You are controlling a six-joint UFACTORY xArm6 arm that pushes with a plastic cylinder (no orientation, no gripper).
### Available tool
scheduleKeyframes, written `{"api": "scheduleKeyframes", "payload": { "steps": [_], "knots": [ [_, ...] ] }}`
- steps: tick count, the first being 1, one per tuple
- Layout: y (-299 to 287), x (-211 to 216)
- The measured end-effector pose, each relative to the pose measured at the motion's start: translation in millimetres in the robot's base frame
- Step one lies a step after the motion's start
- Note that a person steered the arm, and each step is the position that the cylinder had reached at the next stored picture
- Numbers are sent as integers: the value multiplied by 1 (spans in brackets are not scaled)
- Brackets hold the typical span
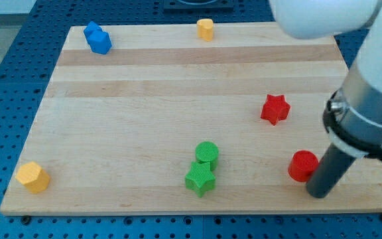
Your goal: Push the red circle into the red star
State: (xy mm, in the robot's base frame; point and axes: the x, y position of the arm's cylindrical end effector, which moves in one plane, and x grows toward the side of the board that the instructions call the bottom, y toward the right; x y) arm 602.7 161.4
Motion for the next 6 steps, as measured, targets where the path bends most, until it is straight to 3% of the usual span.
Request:
{"api": "scheduleKeyframes", "payload": {
  "steps": [6],
  "knots": [
    [-10, -99]
  ]
}}
